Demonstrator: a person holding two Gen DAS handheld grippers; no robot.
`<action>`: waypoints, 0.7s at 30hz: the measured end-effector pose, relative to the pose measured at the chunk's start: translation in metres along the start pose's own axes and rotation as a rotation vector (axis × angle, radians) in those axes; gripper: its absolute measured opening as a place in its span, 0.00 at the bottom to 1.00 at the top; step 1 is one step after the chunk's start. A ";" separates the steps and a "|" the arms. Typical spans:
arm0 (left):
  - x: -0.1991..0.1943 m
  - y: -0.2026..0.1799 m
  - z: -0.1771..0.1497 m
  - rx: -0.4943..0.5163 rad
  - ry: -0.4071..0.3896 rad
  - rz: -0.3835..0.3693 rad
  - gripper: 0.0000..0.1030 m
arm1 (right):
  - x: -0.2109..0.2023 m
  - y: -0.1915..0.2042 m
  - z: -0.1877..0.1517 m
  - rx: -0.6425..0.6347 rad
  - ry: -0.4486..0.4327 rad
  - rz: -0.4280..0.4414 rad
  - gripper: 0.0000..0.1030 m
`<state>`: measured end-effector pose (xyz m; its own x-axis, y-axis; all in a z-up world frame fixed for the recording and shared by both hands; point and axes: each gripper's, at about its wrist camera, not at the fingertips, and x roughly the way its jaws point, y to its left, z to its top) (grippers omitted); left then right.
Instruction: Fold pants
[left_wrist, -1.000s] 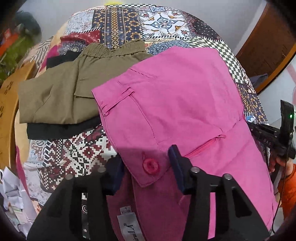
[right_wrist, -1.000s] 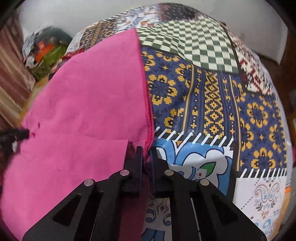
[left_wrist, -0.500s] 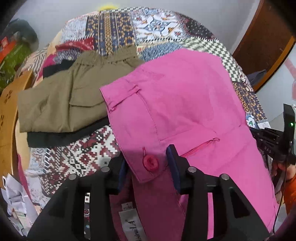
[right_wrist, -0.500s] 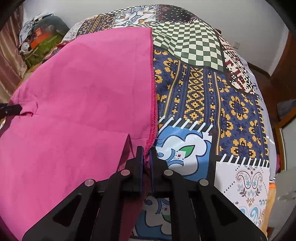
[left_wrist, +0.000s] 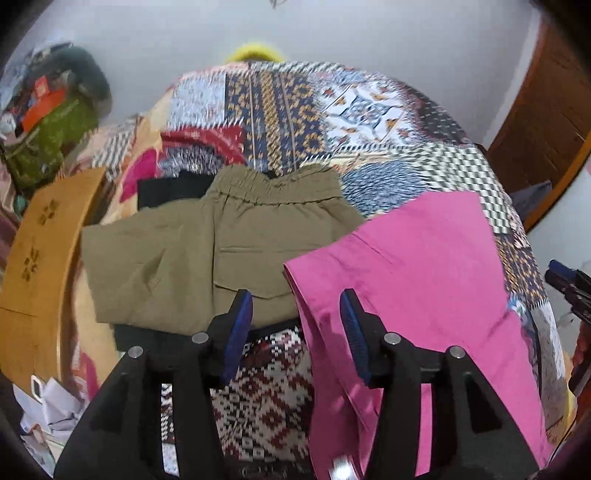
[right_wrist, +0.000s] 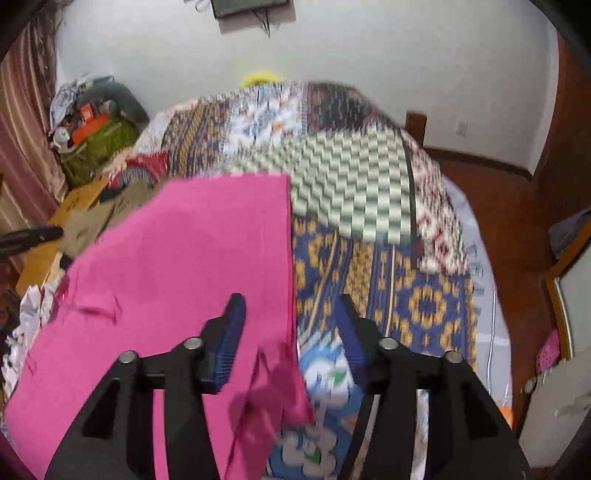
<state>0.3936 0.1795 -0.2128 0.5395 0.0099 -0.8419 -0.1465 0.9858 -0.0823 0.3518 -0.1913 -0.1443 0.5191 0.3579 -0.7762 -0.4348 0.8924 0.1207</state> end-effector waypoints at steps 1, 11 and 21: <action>0.009 0.003 0.004 -0.011 0.017 -0.008 0.48 | 0.006 0.004 0.009 -0.002 -0.007 0.000 0.46; 0.083 0.011 0.013 -0.114 0.188 -0.155 0.46 | 0.071 0.008 0.054 0.001 0.027 0.014 0.47; 0.093 -0.002 0.015 -0.060 0.160 -0.183 0.16 | 0.125 -0.001 0.078 0.108 0.022 0.092 0.41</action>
<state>0.4565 0.1814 -0.2835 0.4242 -0.1992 -0.8834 -0.1101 0.9569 -0.2686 0.4746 -0.1261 -0.1931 0.4637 0.4349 -0.7719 -0.3975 0.8808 0.2574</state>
